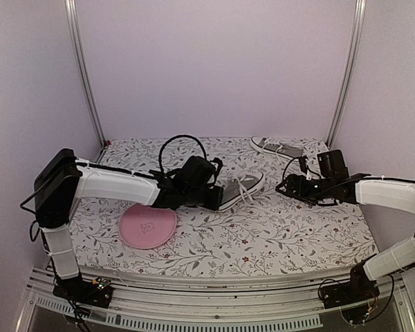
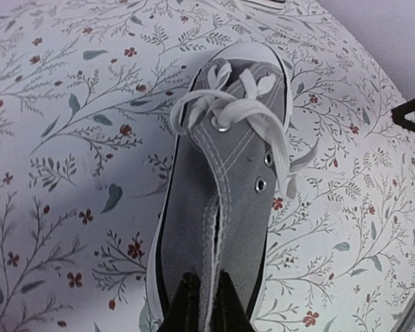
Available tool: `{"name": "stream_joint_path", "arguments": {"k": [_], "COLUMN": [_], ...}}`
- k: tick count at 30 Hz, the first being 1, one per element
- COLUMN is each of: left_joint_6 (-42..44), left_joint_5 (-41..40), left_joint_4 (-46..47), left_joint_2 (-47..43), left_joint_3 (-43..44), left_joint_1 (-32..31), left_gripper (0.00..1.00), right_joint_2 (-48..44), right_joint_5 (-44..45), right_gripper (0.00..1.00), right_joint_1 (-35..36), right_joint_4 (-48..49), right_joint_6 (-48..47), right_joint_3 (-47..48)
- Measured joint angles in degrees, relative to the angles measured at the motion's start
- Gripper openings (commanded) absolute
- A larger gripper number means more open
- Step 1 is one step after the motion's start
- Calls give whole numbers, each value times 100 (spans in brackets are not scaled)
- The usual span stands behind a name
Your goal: Tie the shoes
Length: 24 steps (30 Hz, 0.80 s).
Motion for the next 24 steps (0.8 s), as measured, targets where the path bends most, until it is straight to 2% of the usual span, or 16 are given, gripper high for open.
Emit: {"name": "stream_joint_path", "arguments": {"k": [1,2,6,8,14,19,24], "left_joint_6": [-289,-643,-1432,-1591,-1587,-1552,-1436], "left_joint_5": [-125,-214,-295,-249,328,839,1340], "left_joint_4": [-72,-170,-496,-643,-498,-153,243], "left_joint_2": [-205,-374,-507,-509,-682,-1167,-1263], "left_joint_3": [-192,-374,-664,-675,-673,-994,-1189], "left_joint_1": [-107,-240,-748,-1016,-1241,-938,-496], "left_gripper": [0,5,50,61,68,72,69], "right_joint_2": [109,223,450,479,509,483,474], "right_joint_5": [-42,-81,-188,-264,-254,15,256], "right_gripper": [90,90,90,90,88,85,74], "right_joint_1": [160,313,634,675,704,802,1034], "right_joint_4": [72,153,448,660,804,664,525], "right_joint_6": [28,85,315,450,603,621,807], "right_joint_3": [0,0,-17,-87,-221,-225,-238]}}
